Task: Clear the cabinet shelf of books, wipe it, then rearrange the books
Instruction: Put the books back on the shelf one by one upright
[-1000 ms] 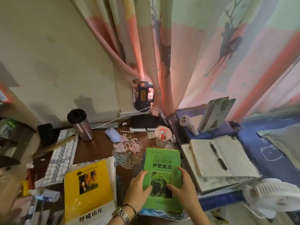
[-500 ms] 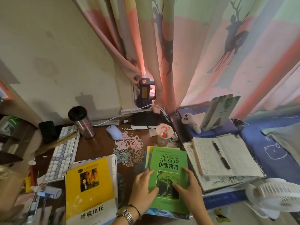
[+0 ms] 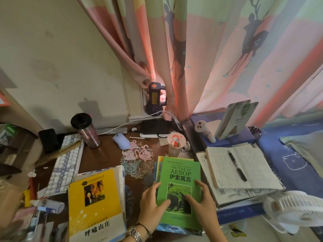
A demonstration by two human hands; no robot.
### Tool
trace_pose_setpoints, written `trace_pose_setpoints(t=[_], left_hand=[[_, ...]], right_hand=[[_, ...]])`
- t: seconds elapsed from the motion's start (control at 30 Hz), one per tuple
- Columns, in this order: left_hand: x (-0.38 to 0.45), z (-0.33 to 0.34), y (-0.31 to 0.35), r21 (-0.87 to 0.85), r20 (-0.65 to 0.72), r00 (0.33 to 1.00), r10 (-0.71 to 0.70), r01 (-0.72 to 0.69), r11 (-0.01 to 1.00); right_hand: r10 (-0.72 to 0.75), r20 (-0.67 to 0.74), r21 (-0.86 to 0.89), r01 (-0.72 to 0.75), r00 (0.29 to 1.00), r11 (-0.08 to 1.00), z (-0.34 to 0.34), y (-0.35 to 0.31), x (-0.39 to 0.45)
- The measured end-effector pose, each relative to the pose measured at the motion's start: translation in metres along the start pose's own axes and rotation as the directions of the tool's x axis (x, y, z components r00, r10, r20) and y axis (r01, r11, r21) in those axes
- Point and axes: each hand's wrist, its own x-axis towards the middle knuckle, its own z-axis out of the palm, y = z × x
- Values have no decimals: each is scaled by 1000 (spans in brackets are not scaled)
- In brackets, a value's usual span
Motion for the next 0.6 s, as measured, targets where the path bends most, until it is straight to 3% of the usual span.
trace_pose_setpoints(t=[0.27, 0.6], left_hand=[[-2, -6, 1, -152, 78, 996, -40, 51, 987], [-1, -9, 4, -298, 41, 995, -89, 97, 950]], right_hand=[[7, -41, 65, -4, 999, 998, 0, 6, 2], [-33, -167, 388, 97, 985, 917, 3, 0, -6]])
